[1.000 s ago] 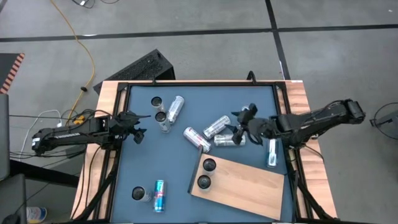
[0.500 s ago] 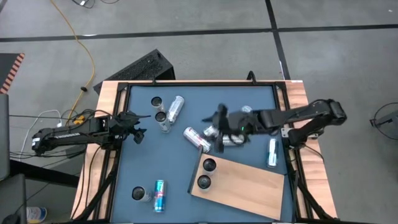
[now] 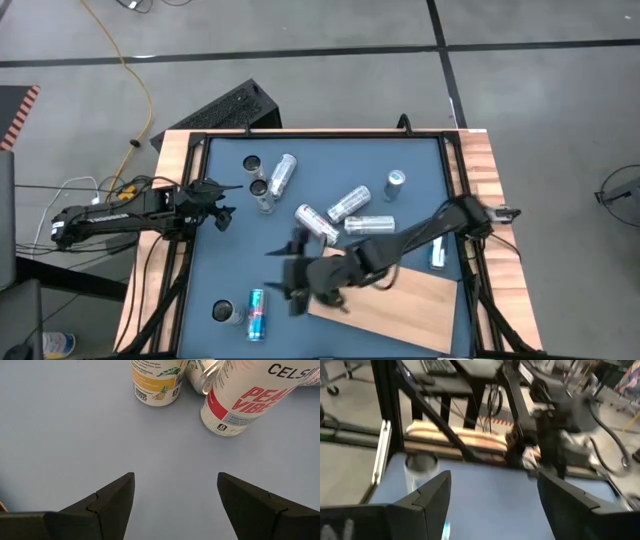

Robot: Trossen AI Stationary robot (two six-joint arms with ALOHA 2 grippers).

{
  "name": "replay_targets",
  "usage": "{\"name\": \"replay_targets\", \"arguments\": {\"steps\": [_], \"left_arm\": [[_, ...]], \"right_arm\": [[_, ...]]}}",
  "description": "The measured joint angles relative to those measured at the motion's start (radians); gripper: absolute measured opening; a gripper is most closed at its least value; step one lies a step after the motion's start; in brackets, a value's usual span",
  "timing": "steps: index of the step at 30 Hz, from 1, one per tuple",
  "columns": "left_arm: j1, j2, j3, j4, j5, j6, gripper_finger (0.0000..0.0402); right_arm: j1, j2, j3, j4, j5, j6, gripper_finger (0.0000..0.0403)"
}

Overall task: Place canned beverage on shelf
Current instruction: Put the white blue can on the shelf

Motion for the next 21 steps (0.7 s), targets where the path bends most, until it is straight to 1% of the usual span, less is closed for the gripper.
{"name": "replay_targets", "arguments": {"steps": [6, 7, 9, 12, 17, 19, 21], "left_arm": [[0.000, 0.000, 0.000, 0.000, 0.000, 0.000, 0.0270], [0.000, 0.000, 0.000, 0.000, 0.000, 0.000, 0.0270], [0.000, 0.000, 0.000, 0.000, 0.000, 0.000, 0.0270], [0.000, 0.000, 0.000, -0.001, 0.000, 0.000, 0.0270], [0.000, 0.000, 0.000, -0.002, 0.000, 0.000, 0.0270], [0.000, 0.000, 0.000, -0.002, 0.000, 0.000, 0.0270], [0.000, 0.000, 0.000, -0.002, 0.000, 0.000, 0.0270]], "right_arm": [[0.000, 0.222, 0.320, -0.041, -0.001, -0.075, 0.0281], [0.000, 0.244, 0.339, -0.025, -0.002, -0.078, 0.0281], [-0.006, 0.248, 0.302, 0.081, -0.011, -0.093, 0.0281], [-0.016, 0.259, 0.294, 0.110, -0.054, -0.067, 0.0281], [-0.025, 0.261, 0.295, 0.072, -0.056, -0.033, 0.0281], [-0.019, 0.251, 0.294, 0.054, -0.047, -0.070, 0.0281], [0.000, 0.226, 0.293, 0.030, -0.006, -0.129, 0.0281]]}}
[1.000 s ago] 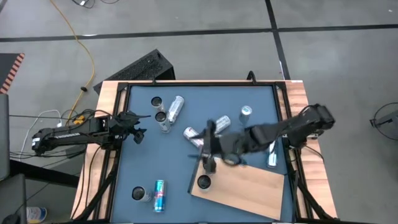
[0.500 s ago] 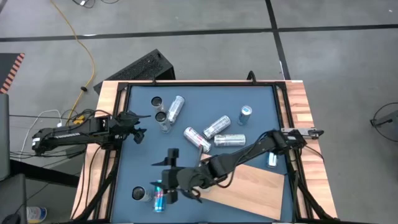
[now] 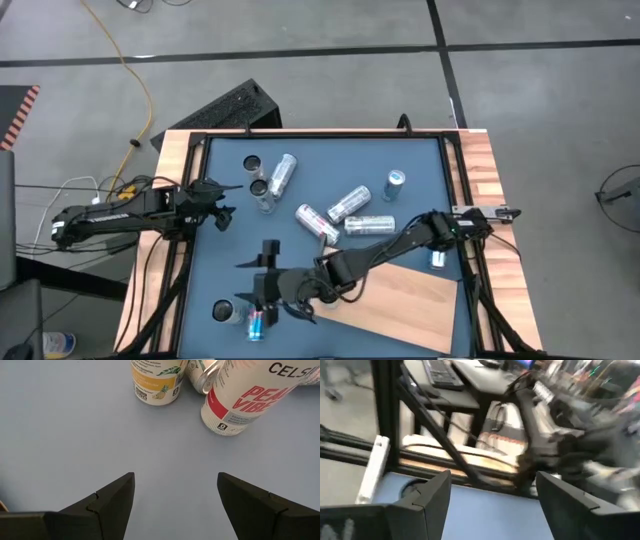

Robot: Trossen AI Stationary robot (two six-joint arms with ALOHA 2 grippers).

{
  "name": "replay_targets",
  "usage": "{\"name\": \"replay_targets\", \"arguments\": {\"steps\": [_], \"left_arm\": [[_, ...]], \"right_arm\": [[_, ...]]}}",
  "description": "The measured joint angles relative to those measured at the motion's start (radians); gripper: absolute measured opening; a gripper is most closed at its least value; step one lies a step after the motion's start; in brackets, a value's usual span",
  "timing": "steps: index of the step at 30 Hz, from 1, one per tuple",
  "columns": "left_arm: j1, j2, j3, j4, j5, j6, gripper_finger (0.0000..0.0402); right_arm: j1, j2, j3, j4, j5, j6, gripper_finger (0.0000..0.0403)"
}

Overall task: Place canned beverage on shelf
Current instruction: Put the white blue can on the shelf

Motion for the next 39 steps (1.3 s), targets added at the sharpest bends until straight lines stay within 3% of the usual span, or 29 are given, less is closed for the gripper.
{"name": "replay_targets", "arguments": {"steps": [7, 13, 18, 29, 31, 34, 36, 39], "left_arm": [[0.000, 0.000, 0.000, -0.001, 0.000, -0.004, 0.0270], [0.000, 0.000, 0.000, -0.002, 0.000, -0.004, 0.0270], [0.000, 0.000, 0.000, -0.002, 0.000, -0.004, 0.0270], [0.000, 0.000, 0.000, 0.008, -0.028, -0.009, 0.0270], [0.001, 0.003, 0.000, 0.052, -0.051, -0.086, 0.0270], [-0.001, 0.005, 0.000, 0.189, -0.023, -0.325, 0.0270], [0.001, 0.008, 0.000, 0.298, 0.015, -0.513, 0.0270], [0.000, 0.007, 0.000, 0.424, 0.067, -0.650, 0.0270]], "right_arm": [[0.078, -0.241, 0.008, -0.085, 0.219, -0.164, 0.0281], [0.145, -0.328, -0.002, -0.172, 0.293, -0.221, 0.0281], [0.211, -0.433, 0.006, -0.203, 0.422, -0.274, 0.0281], [0.308, -0.473, 0.003, -0.293, 0.659, -0.316, 0.0281], [0.327, -0.470, 0.002, -0.317, 0.709, -0.365, 0.0281], [0.348, -0.465, 0.000, -0.322, 0.774, -0.404, 0.0281], [0.356, -0.469, 0.001, -0.317, 0.811, -0.404, 0.0281], [0.385, -0.481, 0.001, -0.317, 0.884, -0.404, 0.0281]]}}
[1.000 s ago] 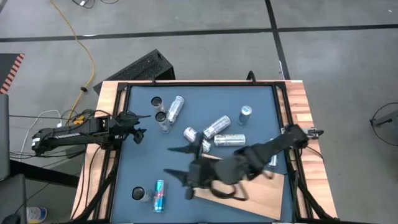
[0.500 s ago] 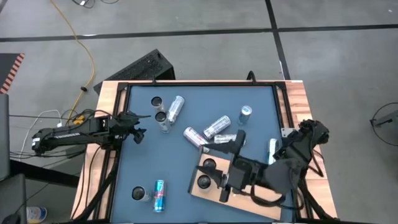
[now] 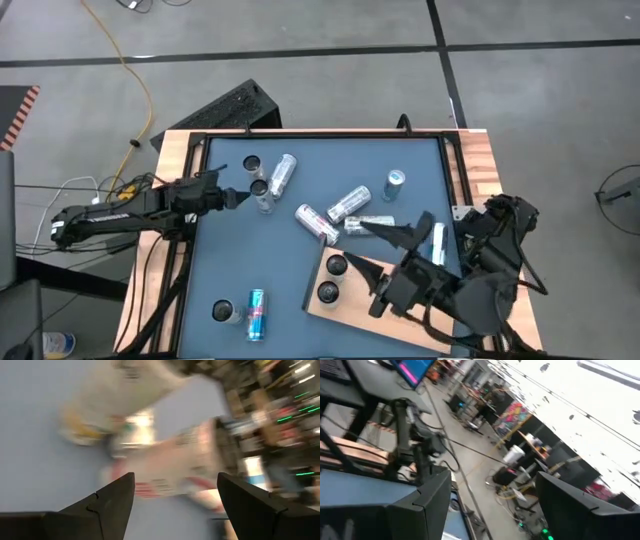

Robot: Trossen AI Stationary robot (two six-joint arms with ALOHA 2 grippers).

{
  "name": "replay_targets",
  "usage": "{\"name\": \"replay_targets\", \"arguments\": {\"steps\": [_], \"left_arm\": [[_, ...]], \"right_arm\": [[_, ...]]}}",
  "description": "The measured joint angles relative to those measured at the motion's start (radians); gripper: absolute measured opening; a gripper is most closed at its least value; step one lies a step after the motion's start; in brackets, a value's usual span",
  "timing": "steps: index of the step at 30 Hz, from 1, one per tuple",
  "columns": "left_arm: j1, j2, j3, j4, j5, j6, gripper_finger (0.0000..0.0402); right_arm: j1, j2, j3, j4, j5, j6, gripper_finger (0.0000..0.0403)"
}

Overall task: Place canned beverage on shelf
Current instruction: Put the white blue can on the shelf

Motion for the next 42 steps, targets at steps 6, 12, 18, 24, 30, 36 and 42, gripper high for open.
{"name": "replay_targets", "arguments": {"steps": [6, 12, 18, 24, 30, 36, 42], "left_arm": [[0.000, 0.000, 0.000, 0.095, -0.003, 0.020, 0.0270], [0.000, 0.000, 0.000, 0.046, -0.040, 0.164, 0.0270], [0.000, 0.000, 0.000, 0.050, -0.022, 0.146, 0.0270], [0.000, -0.001, 0.000, 0.045, -0.004, 0.125, 0.0270], [0.000, 0.000, 0.000, 0.041, -0.017, 0.080, 0.0270], [0.002, 0.000, 0.003, 0.172, 0.104, 0.154, 0.0270], [-0.020, -0.002, 0.136, 0.282, 0.460, 0.315, 0.0270]], "right_arm": [[0.053, -0.001, 0.000, -0.001, 0.100, -0.026, 0.0281], [0.084, 0.000, 0.000, 0.000, 0.142, -0.032, 0.0281], [0.115, 0.000, 0.000, -0.001, 0.194, -0.034, 0.0281], [0.139, 0.000, 0.000, -0.019, 0.194, -0.034, 0.0281], [0.160, 0.000, 0.000, -0.033, 0.194, -0.015, 0.0281], [0.185, 0.001, 0.000, -0.041, 0.195, -0.015, 0.0281], [0.206, 0.001, 0.000, -0.041, 0.195, -0.012, 0.0281]]}}
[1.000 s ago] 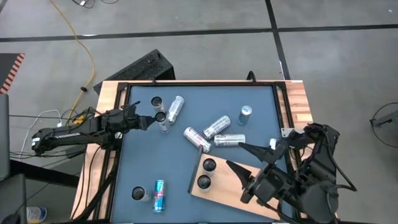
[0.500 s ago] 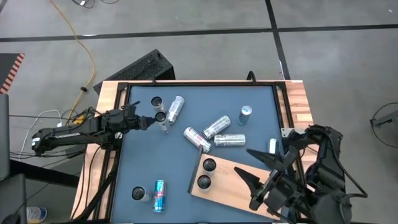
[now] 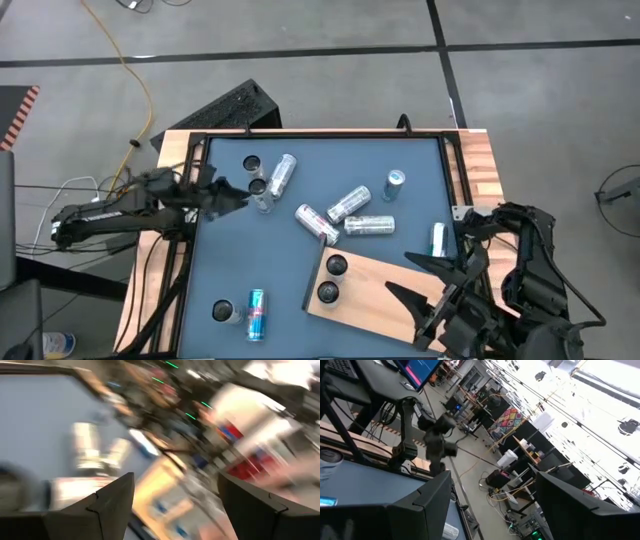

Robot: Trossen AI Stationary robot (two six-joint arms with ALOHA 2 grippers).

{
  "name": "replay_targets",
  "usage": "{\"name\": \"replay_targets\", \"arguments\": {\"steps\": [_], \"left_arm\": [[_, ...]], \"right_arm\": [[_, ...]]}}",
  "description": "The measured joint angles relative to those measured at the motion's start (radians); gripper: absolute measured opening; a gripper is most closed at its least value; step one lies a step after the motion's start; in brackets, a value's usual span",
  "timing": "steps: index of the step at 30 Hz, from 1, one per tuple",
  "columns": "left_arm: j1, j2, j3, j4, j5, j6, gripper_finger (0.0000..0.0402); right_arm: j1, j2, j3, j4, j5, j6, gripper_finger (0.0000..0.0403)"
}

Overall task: Place canned beverage on shelf
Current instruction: Put the white blue can on the shelf

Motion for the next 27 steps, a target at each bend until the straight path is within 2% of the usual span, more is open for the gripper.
{"name": "replay_targets", "arguments": {"steps": [5, 8, 10, 14, 16, 18, 23, 27], "left_arm": [[-0.080, 0.002, 0.120, 0.057, 0.122, 0.078, 0.0270], [-0.145, 0.009, 0.200, 0.056, 0.160, 0.132, 0.0270], [-0.198, 0.025, 0.244, -0.003, 0.163, 0.161, 0.0270], [-0.312, 0.080, 0.311, -0.225, 0.058, 0.182, 0.0270], [-0.367, 0.129, 0.328, -0.335, -0.005, 0.142, 0.0270], [-0.421, 0.188, 0.342, -0.422, -0.026, 0.084, 0.0270], [-0.578, 0.375, 0.404, -0.510, -0.028, -0.040, 0.0270], [-0.715, 0.535, 0.534, -0.592, -0.102, -0.056, 0.0270]], "right_arm": [[0.005, 0.000, 0.000, -0.013, 0.000, 0.029, 0.0281], [0.005, 0.000, 0.000, -0.021, 0.000, 0.052, 0.0281], [0.005, 0.000, 0.000, -0.044, 0.001, 0.074, 0.0281], [0.005, 0.000, 0.000, -0.128, 0.001, 0.156, 0.0281], [0.005, 0.000, 0.000, -0.180, 0.001, 0.205, 0.0281], [0.005, 0.000, 0.000, -0.229, 0.001, 0.252, 0.0281], [0.005, 0.000, 0.000, -0.295, 0.001, 0.328, 0.0281], [0.004, 0.000, 0.000, -0.299, 0.001, 0.339, 0.0281]]}}
